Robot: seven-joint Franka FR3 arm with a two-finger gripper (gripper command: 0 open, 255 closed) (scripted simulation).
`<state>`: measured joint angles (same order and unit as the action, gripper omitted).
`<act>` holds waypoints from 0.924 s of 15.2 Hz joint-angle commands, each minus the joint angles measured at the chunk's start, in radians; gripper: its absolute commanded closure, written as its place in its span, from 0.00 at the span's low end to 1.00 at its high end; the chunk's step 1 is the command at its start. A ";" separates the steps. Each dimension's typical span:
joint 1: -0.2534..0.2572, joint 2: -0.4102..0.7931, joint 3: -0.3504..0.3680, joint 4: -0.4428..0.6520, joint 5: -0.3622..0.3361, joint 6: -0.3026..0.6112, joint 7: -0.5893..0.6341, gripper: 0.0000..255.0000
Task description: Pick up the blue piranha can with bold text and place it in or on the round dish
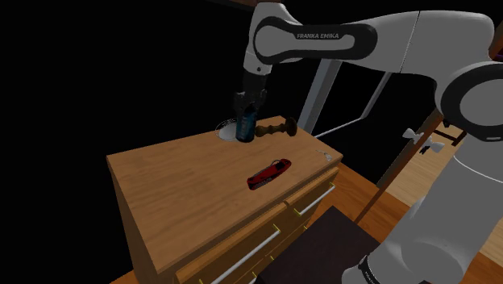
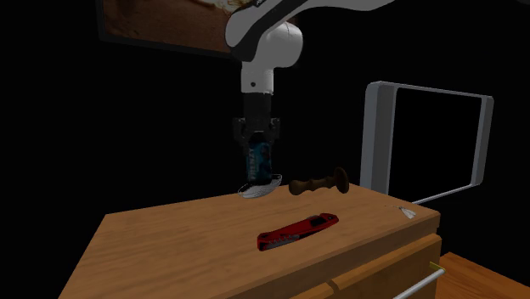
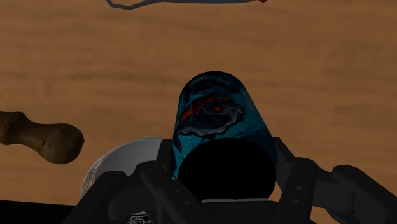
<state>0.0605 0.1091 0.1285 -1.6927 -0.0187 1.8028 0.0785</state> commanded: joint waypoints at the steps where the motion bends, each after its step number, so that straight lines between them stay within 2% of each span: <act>1: 0.002 -0.001 0.001 0.025 0.000 -0.027 0.003 1.00; 3: 0.002 -0.001 0.002 0.049 0.000 -0.050 0.003 1.00; 8: -0.031 0.171 -0.027 0.312 -0.014 -0.140 -0.062 1.00; 12: -0.053 0.353 -0.045 0.607 -0.023 -0.253 -0.111 1.00; 14: -0.061 0.487 -0.052 0.834 -0.028 -0.347 -0.136 1.00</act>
<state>0.0045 0.5142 0.0812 -0.9995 -0.0433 1.5141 -0.0410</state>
